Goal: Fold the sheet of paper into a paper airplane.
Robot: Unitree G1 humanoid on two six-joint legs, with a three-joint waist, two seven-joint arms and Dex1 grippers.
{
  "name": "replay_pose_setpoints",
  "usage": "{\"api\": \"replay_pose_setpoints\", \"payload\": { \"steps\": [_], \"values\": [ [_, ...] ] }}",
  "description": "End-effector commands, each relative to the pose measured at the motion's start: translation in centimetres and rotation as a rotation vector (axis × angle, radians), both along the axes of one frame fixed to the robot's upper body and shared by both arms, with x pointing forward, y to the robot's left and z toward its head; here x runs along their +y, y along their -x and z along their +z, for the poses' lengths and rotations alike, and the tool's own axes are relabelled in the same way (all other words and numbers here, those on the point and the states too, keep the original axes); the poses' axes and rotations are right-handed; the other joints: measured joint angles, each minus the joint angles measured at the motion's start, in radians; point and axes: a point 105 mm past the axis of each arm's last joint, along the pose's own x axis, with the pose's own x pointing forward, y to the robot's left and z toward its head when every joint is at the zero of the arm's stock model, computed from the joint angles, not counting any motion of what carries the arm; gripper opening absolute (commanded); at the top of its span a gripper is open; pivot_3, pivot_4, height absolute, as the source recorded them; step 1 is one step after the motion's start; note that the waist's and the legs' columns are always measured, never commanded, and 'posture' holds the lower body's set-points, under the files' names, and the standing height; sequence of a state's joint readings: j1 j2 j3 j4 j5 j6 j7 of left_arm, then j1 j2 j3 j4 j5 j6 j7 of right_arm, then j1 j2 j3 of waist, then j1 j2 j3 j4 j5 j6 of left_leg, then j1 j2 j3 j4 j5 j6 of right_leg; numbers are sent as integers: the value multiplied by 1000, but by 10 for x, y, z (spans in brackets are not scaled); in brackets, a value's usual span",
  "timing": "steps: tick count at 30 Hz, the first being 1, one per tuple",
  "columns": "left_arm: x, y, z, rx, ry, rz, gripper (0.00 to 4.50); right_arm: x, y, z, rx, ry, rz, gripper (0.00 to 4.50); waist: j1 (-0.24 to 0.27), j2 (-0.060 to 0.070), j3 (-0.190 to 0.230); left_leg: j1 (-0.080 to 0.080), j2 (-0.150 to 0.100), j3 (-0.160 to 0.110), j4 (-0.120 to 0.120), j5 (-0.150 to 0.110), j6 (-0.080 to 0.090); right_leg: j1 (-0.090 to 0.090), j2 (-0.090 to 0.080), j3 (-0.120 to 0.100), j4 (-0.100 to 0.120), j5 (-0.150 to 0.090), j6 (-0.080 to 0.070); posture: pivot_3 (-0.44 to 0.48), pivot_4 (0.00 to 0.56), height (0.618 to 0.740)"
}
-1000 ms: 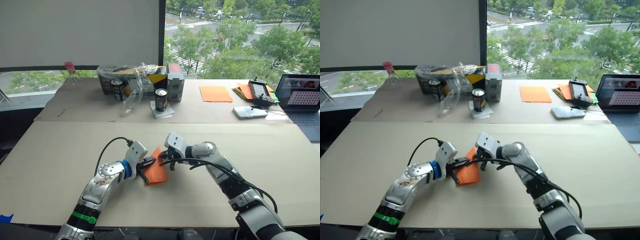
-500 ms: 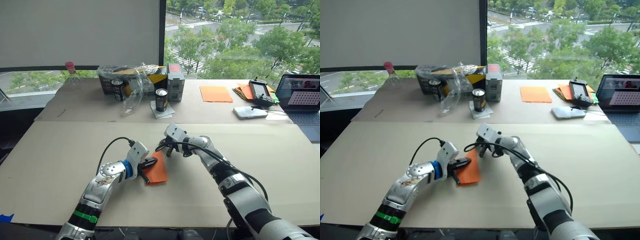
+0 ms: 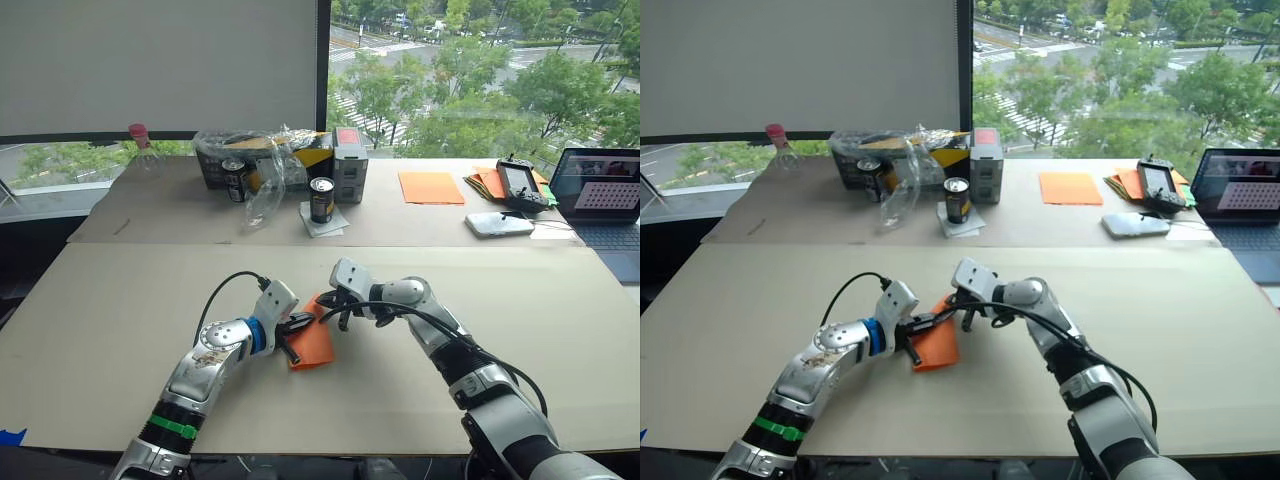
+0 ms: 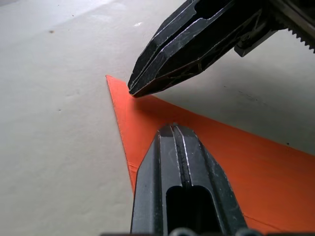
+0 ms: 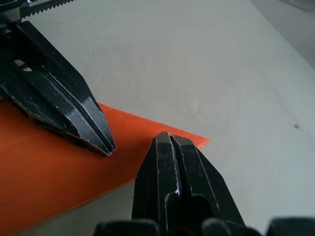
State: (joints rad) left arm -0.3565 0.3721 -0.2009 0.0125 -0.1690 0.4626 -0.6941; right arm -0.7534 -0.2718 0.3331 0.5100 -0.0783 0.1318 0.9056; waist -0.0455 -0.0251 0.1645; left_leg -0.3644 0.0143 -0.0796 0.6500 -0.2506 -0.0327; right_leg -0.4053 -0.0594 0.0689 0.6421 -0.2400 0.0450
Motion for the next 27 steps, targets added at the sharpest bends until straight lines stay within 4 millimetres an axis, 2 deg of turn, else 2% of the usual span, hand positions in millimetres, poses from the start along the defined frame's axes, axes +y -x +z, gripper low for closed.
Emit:
{"api": "replay_pose_setpoints", "payload": {
  "steps": [1,7,19,22,27],
  "values": [
    [5,1,-12,38,-37,10,23,0,7,1,-10,13,24,0,0,0,0,0,0,0,0,0,0,0,0,0,0,0,0,0,150,730],
    [5,0,-12,39,-43,2,23,-6,34,-13,59,37,71,0,1,0,0,0,0,0,0,0,0,1,0,0,0,0,0,0,150,730],
    [4,-5,-11,42,-66,-33,23,-21,85,-21,146,130,167,0,4,0,0,0,0,0,0,0,0,2,0,0,-1,-1,1,0,150,730],
    [3,-4,-12,48,-72,-50,23,-26,103,-28,168,180,220,0,4,0,0,1,0,0,0,0,0,2,0,0,-1,-1,2,0,150,730],
    [4,-3,-12,53,-82,-61,23,-24,113,-28,148,194,241,0,4,0,0,1,0,0,0,0,0,2,0,0,-1,-4,7,0,150,730]
  ]
}}
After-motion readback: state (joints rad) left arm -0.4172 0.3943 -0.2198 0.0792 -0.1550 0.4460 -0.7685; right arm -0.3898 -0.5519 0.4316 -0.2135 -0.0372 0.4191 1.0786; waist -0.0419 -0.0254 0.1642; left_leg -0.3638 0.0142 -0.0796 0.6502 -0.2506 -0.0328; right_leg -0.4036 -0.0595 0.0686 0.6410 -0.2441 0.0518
